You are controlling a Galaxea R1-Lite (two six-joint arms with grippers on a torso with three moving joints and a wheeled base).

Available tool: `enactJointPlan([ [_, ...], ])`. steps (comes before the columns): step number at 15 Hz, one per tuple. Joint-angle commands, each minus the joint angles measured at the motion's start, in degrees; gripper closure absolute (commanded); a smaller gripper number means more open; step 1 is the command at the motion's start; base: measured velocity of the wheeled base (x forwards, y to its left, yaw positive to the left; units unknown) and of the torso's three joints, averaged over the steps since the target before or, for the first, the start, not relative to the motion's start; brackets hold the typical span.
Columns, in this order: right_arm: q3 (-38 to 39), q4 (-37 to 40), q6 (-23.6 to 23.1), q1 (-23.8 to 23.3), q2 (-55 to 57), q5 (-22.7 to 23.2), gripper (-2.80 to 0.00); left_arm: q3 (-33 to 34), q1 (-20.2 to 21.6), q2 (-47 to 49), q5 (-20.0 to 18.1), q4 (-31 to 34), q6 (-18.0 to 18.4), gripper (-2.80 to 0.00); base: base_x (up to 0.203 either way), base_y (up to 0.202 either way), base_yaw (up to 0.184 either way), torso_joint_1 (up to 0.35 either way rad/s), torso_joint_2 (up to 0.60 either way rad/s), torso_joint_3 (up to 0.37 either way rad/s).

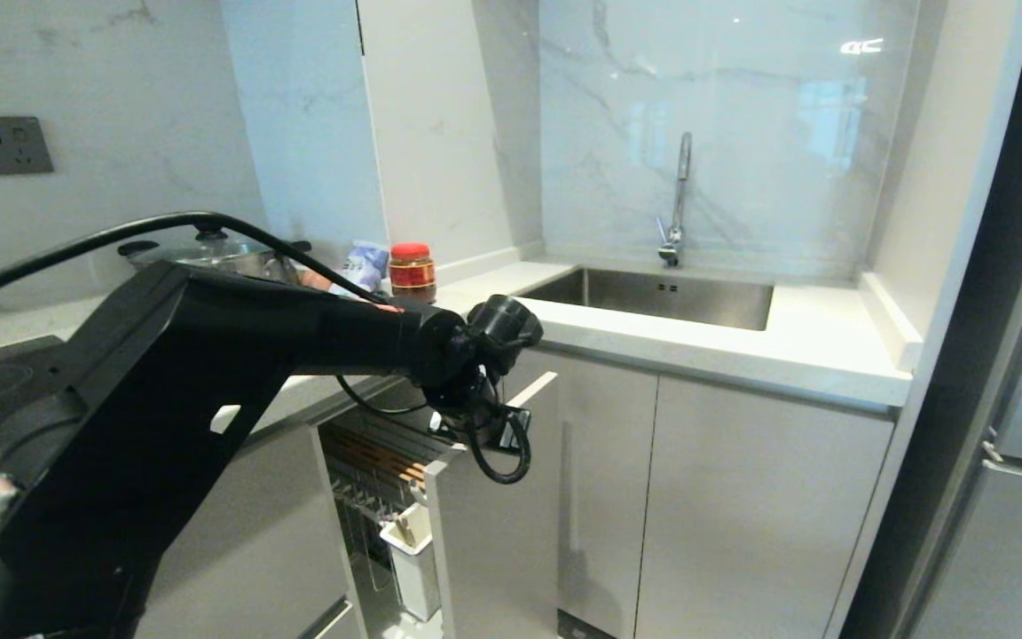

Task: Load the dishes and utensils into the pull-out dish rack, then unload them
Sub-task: Close the cupboard

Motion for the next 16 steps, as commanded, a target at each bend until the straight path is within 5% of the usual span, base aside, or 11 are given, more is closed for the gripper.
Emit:
enactJointPlan([
  [1, 0.0, 0.0, 0.0, 0.0, -0.2, 0.0, 0.0, -0.1, 1.5, 0.2, 2.8, -0.3, 0.5, 0.0, 0.0, 0.0, 0.0, 0.0, 0.0, 0.0],
  [12, 0.0, 0.0, 0.0, 0.0, -0.2, 0.0, 0.0, -5.5, 15.8, 4.1, 12.7, -0.5, 9.2, 0.0, 0.0, 0.0, 0.0, 0.0, 0.0, 0.0],
  [16, 0.0, 0.0, 0.0, 0.0, -0.2, 0.0, 0.0, -6.3, 16.3, 4.2, 14.0, -0.3, 9.5, 0.0, 0.0, 0.0, 0.0, 0.0, 0.0, 0.0],
])
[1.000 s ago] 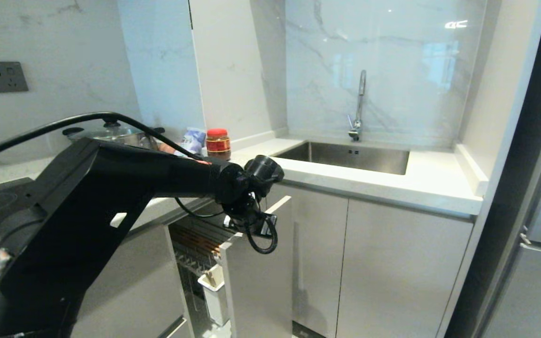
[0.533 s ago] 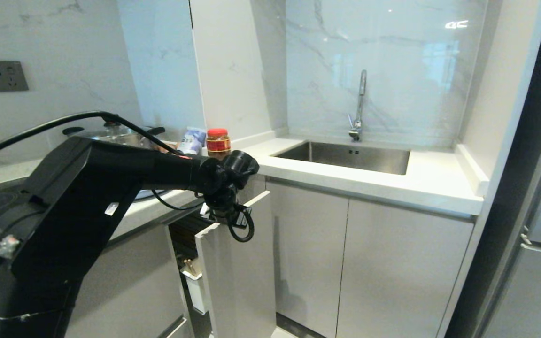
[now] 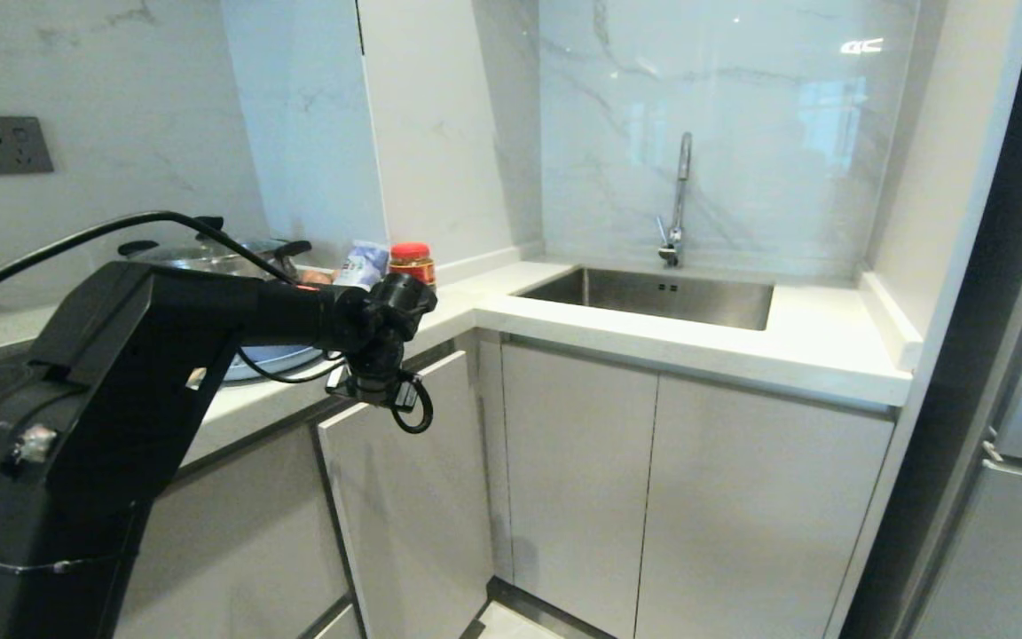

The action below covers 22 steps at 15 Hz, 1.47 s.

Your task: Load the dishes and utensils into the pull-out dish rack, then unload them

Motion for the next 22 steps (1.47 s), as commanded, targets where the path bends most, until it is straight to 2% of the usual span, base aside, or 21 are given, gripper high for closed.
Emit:
enactJointPlan([
  [1, 0.0, 0.0, 0.0, 0.0, -0.2, 0.0, 0.0, 0.3, -0.9, -0.3, 0.1, 0.3, -0.1, 0.0, 0.0, 0.0, 0.0, 0.0, 0.0, 0.0],
  [6, 0.0, 0.0, 0.0, 0.0, -0.2, 0.0, 0.0, 3.8, -6.0, -3.9, -0.7, 0.4, -0.7, 0.0, 0.0, 0.0, 0.0, 0.0, 0.0, 0.0],
  [9, 0.0, 0.0, 0.0, 0.0, -0.2, 0.0, 0.0, 6.3, -9.0, -9.5, -1.7, 0.2, -2.3, 0.0, 0.0, 0.0, 0.0, 0.0, 0.0, 0.0],
  [11, 0.0, 0.0, 0.0, 0.0, -0.2, 0.0, 0.0, 7.9, -10.4, -15.6, -1.9, 0.1, -3.2, 0.0, 0.0, 0.0, 0.0, 0.0, 0.0, 0.0],
  [16, 0.0, 0.0, 0.0, 0.0, -0.2, 0.0, 0.0, 11.6, -12.5, -38.8, -2.8, 0.1, -4.9, 0.0, 0.0, 0.0, 0.0, 0.0, 0.0, 0.0],
  [17, 0.0, 0.0, 0.0, 0.0, -0.2, 0.0, 0.0, 12.2, -12.5, -44.5, -3.8, 0.2, -4.8, 0.0, 0.0, 0.0, 0.0, 0.0, 0.0, 0.0],
  [19, 0.0, 0.0, 0.0, 0.0, -0.2, 0.0, 0.0, 13.4, -10.7, -56.2, -9.1, 0.4, -4.1, 0.0, 0.0, 0.0, 0.0, 0.0, 0.0, 0.0],
  [22, 0.0, 0.0, 0.0, 0.0, -0.2, 0.0, 0.0, 16.2, -0.8, -73.5, -19.7, 2.0, -1.3, 0.0, 0.0, 0.0, 0.0, 0.0, 0.0, 0.0],
])
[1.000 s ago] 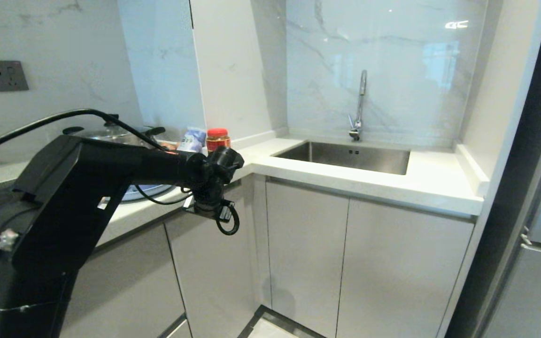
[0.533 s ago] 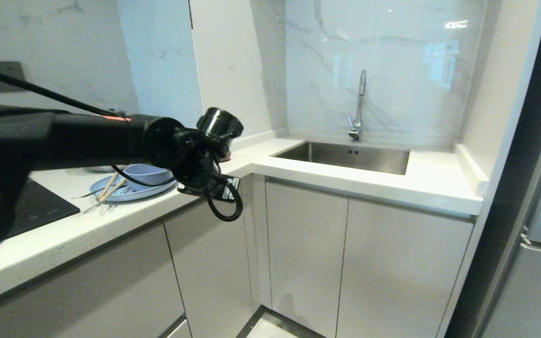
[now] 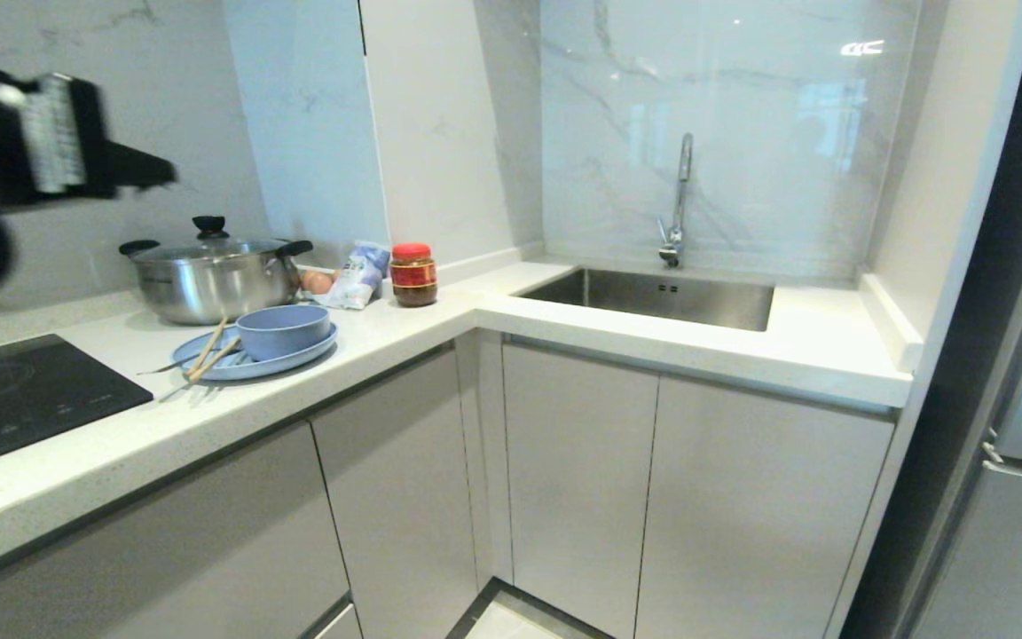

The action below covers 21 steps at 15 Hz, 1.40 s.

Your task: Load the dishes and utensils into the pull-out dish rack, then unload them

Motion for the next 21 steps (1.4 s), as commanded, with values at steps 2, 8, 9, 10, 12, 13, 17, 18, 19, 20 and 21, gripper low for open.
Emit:
enactJointPlan([
  [2, 0.0, 0.0, 0.0, 0.0, -0.2, 0.0, 0.0, 7.6, 9.3, -26.8, -11.6, 0.8, 5.0, 0.0, 0.0, 0.0, 0.0, 0.0, 0.0, 0.0],
  [8, 0.0, 0.0, 0.0, 0.0, -0.2, 0.0, 0.0, 44.7, 20.2, -62.3, -19.1, -0.2, 15.8, 0.0, 0.0, 0.0, 0.0, 0.0, 0.0, 0.0],
  [9, 0.0, 0.0, 0.0, 0.0, -0.2, 0.0, 0.0, 51.0, 20.8, -67.4, -18.8, -1.0, 15.7, 0.0, 0.0, 0.0, 0.0, 0.0, 0.0, 0.0],
  [10, 0.0, 0.0, 0.0, 0.0, -0.2, 0.0, 0.0, 58.1, 21.2, -71.7, -18.0, -3.4, 15.5, 0.0, 0.0, 0.0, 0.0, 0.0, 0.0, 0.0],
  [12, 0.0, 0.0, 0.0, 0.0, -0.2, 0.0, 0.0, 71.4, 21.7, -74.5, -16.1, -13.5, 14.4, 0.0, 0.0, 0.0, 0.0, 0.0, 0.0, 0.0],
  [13, 0.0, 0.0, 0.0, 0.0, -0.2, 0.0, 0.0, 79.2, 21.8, -74.6, -15.5, -21.1, 14.4, 0.0, 0.0, 0.0, 0.0, 0.0, 0.0, 0.0],
  [17, 0.0, 0.0, 0.0, 0.0, -0.2, 0.0, 0.0, 91.8, 22.1, -74.7, -16.8, -31.7, 11.6, 0.0, 0.0, 0.0, 0.0, 0.0, 0.0, 0.0],
  [18, 0.0, 0.0, 0.0, 0.0, -0.2, 0.0, 0.0, 91.3, 22.2, -74.7, -17.4, -32.3, 12.6, 0.0, 0.0, 0.0, 0.0, 0.0, 0.0, 0.0],
  [19, 0.0, 0.0, 0.0, 0.0, -0.2, 0.0, 0.0, 91.3, 22.2, -74.7, -17.2, -32.2, 12.6, 0.0, 0.0, 0.0, 0.0, 0.0, 0.0, 0.0],
  [20, 0.0, 0.0, 0.0, 0.0, -0.2, 0.0, 0.0, 91.3, 22.2, -74.7, -17.1, -32.2, 11.8, 0.0, 0.0, 0.0, 0.0, 0.0, 0.0, 0.0],
  [21, 0.0, 0.0, 0.0, 0.0, -0.2, 0.0, 0.0, 91.3, 22.2, -74.7, -17.1, -32.3, 10.7, 0.0, 0.0, 0.0, 0.0, 0.0, 0.0, 0.0],
])
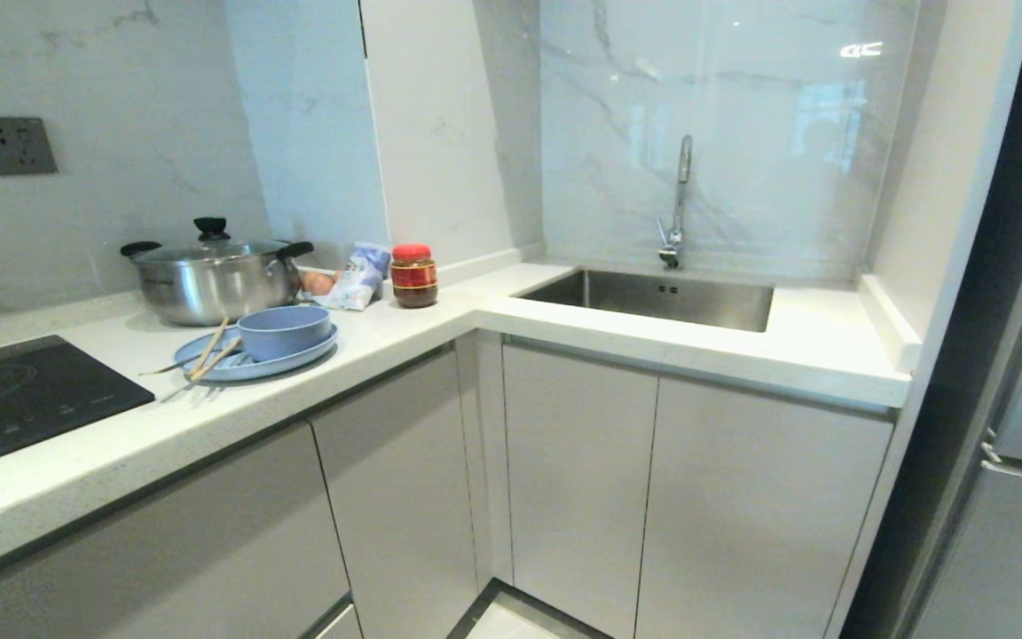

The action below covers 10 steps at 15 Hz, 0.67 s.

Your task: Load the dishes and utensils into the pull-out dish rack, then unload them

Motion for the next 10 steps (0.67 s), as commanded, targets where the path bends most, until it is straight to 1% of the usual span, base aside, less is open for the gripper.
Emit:
enactJointPlan([
  [1, 0.0, 0.0, 0.0, 0.0, -0.2, 0.0, 0.0, 0.1, 0.0, 0.0, 0.2, -0.1, -1.6, 0.0, 0.0, 0.0, 0.0, 0.0, 0.0, 0.0],
  [3, 0.0, 0.0, 0.0, 0.0, -0.2, 0.0, 0.0, 0.1, 0.0, 0.0, 0.5, -0.1, -2.4, 0.0, 0.0, 0.0, 0.0, 0.0, 0.0, 0.0],
  [8, 0.0, 0.1, -0.6, 0.0, -0.2, 0.0, 0.0, 0.1, 0.0, 0.0, 0.5, -0.1, -2.4, 0.0, 0.0, 0.0, 0.0, 0.0, 0.0, 0.0],
  [10, 0.0, 0.1, 0.0, 0.0, -0.2, 0.0, 0.0, 0.1, 0.0, 0.0, 0.5, -0.1, -2.4, 0.0, 0.0, 0.0, 0.0, 0.0, 0.0, 0.0],
])
